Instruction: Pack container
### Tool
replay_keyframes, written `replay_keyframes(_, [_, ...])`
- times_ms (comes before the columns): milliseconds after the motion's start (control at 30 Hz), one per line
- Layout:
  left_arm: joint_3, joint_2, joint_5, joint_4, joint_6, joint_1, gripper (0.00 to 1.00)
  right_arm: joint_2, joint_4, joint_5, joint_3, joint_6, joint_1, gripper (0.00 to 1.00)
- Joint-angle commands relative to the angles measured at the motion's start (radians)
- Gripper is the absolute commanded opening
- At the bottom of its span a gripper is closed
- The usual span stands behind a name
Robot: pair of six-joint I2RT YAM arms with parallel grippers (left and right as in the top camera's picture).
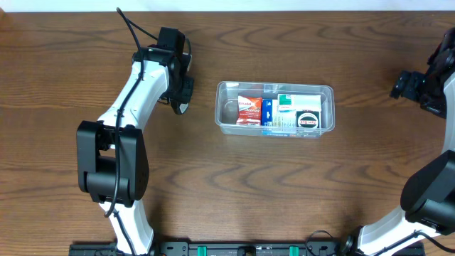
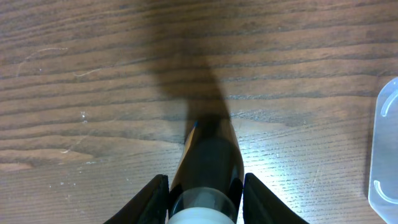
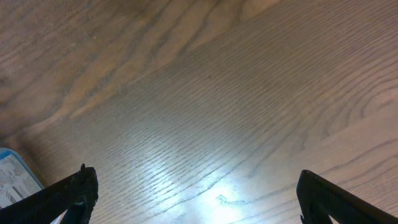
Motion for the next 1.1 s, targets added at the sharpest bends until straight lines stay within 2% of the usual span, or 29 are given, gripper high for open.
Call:
replay_keyframes(0, [-0.013,-0.003,-0.004,-0.01,0.01,0.003,0.39,-0.001,0.0,0.005,0.017,-0.014,-0.009,0.99])
replay_keyframes(333, [-0.013,-0.075,-0.004,-0.034,0.001,0.003,0.38,-0.001,0.0,0.005,0.017,-0.014,-0.009,0.99])
replay_keyframes(500, [-0.013,-0.105,-0.004,-0.041,-0.013,0.003,0.31,-0.001,0.0,0.005,0.017,-0.014,-0.009,0.99])
replay_keyframes(800, [-0.009,-0.109,-0.004,-0.056,-0.013,0.003,0.27,-0.001,0.0,0.005,0.017,-0.014,-0.009,0.99])
replay_keyframes(1067, [0.13,-0.109,-0.004,-0.242,-0.037,0.003,0.26,-0.001,0.0,0.005,0.017,-0.014,-0.009,0.99])
